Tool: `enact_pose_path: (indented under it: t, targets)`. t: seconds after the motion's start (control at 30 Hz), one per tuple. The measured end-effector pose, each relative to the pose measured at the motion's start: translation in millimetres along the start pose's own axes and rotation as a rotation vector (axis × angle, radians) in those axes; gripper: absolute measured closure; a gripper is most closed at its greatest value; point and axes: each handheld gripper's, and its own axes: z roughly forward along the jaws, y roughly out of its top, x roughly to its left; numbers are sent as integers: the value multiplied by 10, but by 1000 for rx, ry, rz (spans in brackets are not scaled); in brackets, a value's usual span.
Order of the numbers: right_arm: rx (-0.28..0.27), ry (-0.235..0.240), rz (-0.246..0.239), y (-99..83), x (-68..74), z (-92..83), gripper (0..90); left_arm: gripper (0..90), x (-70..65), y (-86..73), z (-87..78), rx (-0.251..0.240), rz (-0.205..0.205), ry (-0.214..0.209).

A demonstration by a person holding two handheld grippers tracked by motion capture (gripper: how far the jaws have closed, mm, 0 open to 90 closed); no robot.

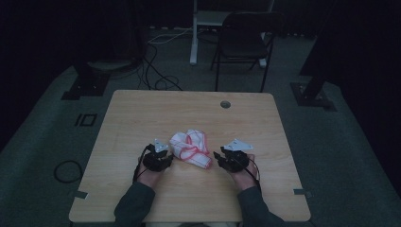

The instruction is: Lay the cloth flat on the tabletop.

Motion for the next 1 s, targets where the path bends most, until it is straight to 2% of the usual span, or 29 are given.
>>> enact_pose_path:
  t: [0.53, 0.7, 1.0]
  targets:
    - [-34, 30, -28, 92, 189, 155, 629, 652, -36, 36, 60, 7, 14, -3]
    - [-29, 53, -41, 120, 259, 268, 648, 697, -51, 45, 65, 8, 16, -5]
    - [-10, 45, -60, 273, 254, 434, 693, 739, -62, 54, 72, 9, 16, -7]
